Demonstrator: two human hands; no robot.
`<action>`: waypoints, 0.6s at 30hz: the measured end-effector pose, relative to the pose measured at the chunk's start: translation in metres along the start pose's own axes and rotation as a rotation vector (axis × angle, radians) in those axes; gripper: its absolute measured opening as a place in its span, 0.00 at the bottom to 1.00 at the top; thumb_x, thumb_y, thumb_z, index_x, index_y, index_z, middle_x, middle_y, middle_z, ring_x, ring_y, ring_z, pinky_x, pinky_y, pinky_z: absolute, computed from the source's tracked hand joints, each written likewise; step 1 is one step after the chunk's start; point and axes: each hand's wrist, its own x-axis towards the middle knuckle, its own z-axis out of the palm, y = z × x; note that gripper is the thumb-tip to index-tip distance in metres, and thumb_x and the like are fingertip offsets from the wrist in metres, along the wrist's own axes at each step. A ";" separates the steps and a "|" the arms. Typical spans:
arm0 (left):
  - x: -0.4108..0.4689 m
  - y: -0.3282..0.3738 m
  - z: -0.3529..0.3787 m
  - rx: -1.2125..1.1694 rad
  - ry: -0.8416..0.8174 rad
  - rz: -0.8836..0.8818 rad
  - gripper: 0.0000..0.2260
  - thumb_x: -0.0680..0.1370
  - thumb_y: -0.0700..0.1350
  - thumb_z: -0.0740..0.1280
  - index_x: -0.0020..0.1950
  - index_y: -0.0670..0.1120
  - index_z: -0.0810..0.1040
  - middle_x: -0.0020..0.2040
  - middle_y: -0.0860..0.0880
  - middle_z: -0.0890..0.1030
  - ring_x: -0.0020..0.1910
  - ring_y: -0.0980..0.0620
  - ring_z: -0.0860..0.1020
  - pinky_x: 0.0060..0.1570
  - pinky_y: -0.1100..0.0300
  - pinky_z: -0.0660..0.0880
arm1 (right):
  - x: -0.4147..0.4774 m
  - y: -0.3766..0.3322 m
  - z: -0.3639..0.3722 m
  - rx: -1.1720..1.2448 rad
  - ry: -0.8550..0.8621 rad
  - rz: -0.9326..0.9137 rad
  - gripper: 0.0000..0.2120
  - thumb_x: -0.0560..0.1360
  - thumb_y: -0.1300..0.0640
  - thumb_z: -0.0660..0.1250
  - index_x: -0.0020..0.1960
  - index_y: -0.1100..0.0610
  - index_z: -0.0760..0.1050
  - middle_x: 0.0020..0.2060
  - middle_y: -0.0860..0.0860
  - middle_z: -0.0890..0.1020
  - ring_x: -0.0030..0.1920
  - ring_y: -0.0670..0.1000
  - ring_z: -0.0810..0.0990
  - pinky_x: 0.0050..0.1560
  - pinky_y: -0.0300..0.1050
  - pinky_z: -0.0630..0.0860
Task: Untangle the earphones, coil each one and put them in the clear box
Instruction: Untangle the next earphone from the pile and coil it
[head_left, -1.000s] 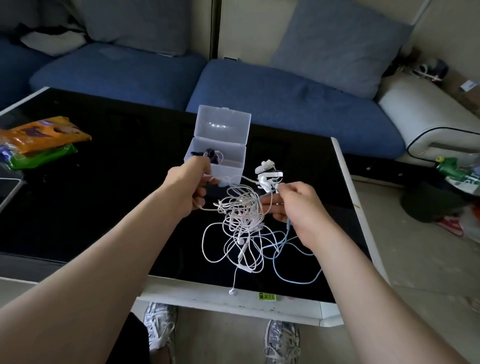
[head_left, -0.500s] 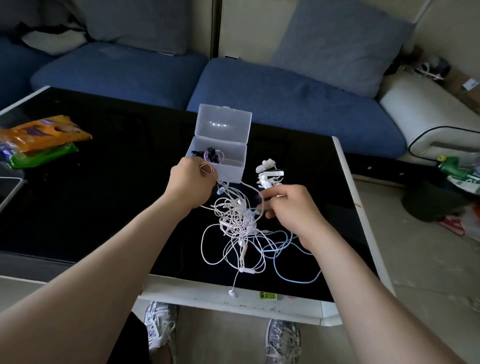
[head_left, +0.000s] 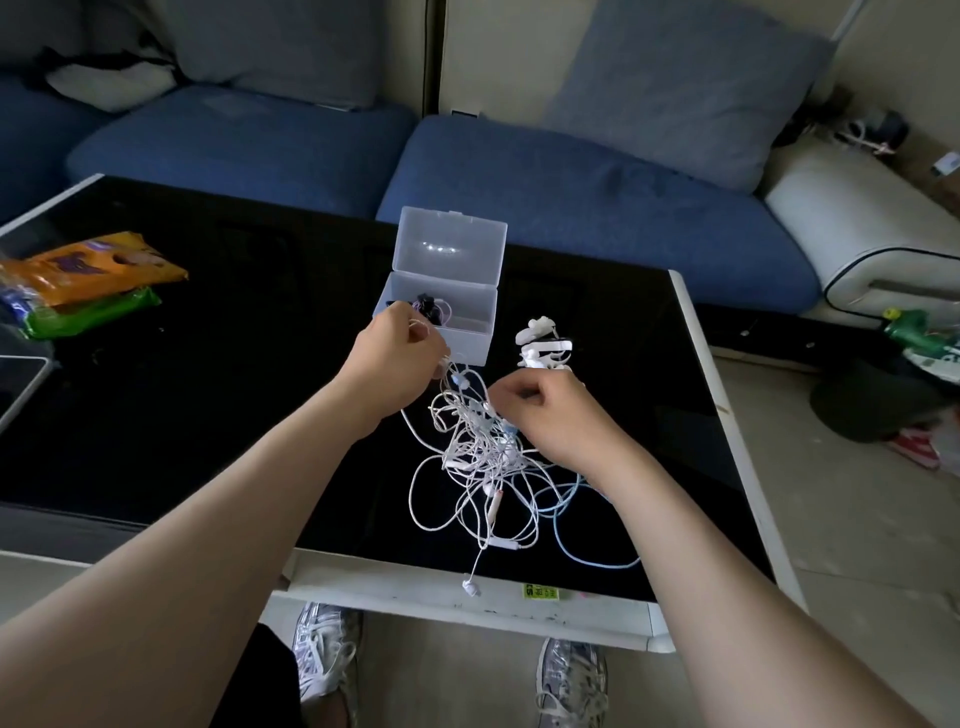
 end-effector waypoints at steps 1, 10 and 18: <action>0.000 -0.001 0.000 -0.003 -0.003 0.003 0.02 0.79 0.43 0.69 0.47 0.47 0.79 0.42 0.49 0.87 0.46 0.47 0.86 0.52 0.45 0.84 | 0.000 0.000 0.001 -0.002 -0.004 -0.010 0.05 0.82 0.53 0.70 0.52 0.49 0.85 0.24 0.44 0.71 0.24 0.43 0.64 0.27 0.34 0.62; 0.001 -0.009 0.000 0.028 -0.005 0.089 0.02 0.83 0.42 0.66 0.53 0.48 0.78 0.45 0.49 0.85 0.38 0.53 0.86 0.33 0.63 0.75 | -0.003 -0.012 0.009 0.023 -0.106 -0.012 0.08 0.74 0.44 0.79 0.45 0.48 0.89 0.20 0.43 0.65 0.23 0.46 0.59 0.26 0.36 0.59; 0.001 -0.010 -0.002 0.028 -0.072 0.101 0.02 0.82 0.45 0.68 0.52 0.48 0.80 0.39 0.50 0.86 0.36 0.55 0.83 0.36 0.62 0.77 | 0.006 -0.007 0.021 -0.025 0.075 -0.105 0.03 0.75 0.55 0.78 0.47 0.48 0.88 0.22 0.34 0.75 0.24 0.39 0.73 0.29 0.29 0.64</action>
